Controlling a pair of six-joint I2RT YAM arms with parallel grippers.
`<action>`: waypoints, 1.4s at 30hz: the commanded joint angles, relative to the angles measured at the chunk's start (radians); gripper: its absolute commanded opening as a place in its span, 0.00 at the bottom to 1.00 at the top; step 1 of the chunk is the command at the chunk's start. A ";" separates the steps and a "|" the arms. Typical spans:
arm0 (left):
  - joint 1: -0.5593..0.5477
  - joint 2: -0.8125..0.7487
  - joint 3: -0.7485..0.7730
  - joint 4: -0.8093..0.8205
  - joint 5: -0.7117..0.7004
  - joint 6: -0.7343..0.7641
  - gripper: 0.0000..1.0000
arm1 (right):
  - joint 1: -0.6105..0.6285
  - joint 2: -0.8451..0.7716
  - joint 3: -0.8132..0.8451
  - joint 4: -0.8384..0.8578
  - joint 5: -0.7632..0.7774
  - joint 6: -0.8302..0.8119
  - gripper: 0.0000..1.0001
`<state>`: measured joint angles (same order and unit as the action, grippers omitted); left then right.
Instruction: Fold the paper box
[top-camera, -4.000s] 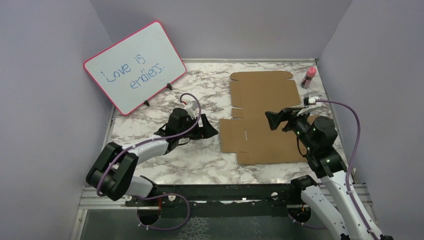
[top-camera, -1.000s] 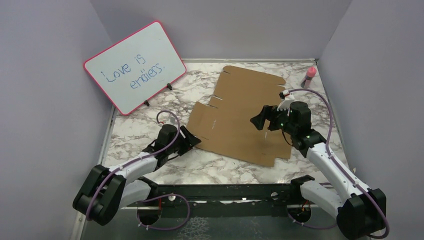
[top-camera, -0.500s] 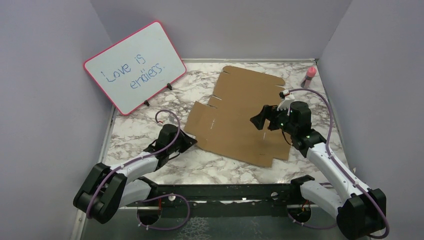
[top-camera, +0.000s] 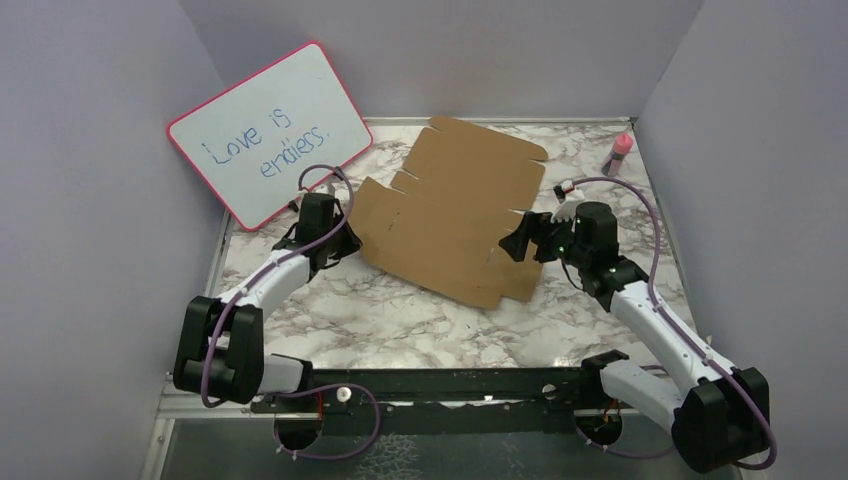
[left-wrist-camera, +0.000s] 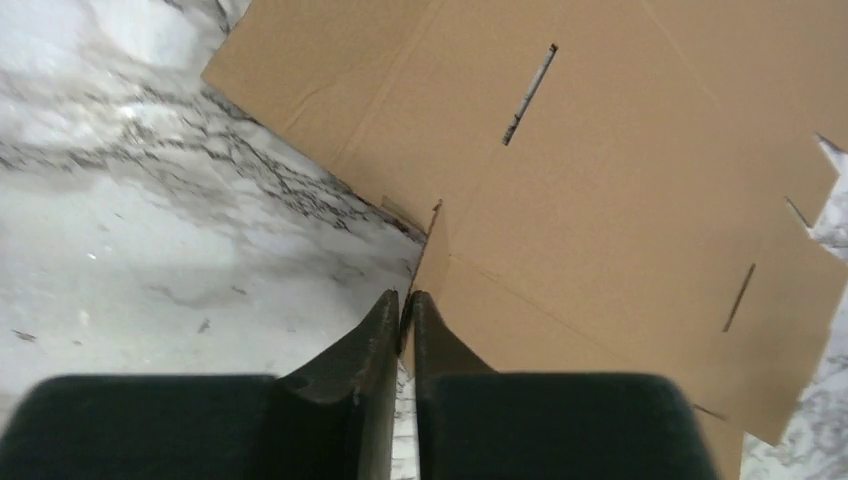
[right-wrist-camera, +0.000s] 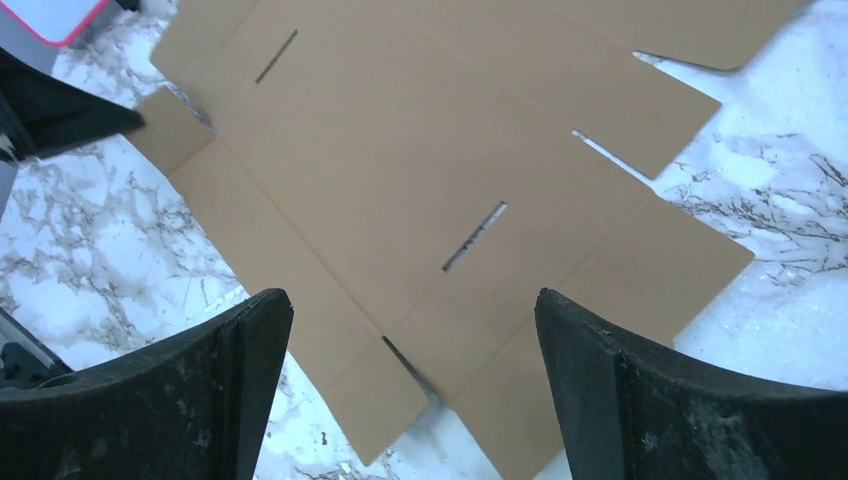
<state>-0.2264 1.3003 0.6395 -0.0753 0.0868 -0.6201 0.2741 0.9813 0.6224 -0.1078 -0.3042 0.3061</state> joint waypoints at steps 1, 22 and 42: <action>0.025 0.055 0.144 -0.152 -0.036 0.162 0.18 | 0.004 0.046 0.016 -0.042 0.068 -0.001 0.97; 0.025 -0.255 -0.241 0.068 0.074 -0.201 0.78 | -0.012 0.530 0.320 -0.034 0.299 -0.032 1.00; 0.025 -0.023 -0.189 0.195 0.080 -0.165 0.79 | -0.006 0.630 0.231 -0.125 0.182 -0.051 1.00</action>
<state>-0.2047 1.2343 0.4187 0.0998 0.1730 -0.7998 0.2646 1.6352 0.8963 -0.1802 -0.0456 0.2668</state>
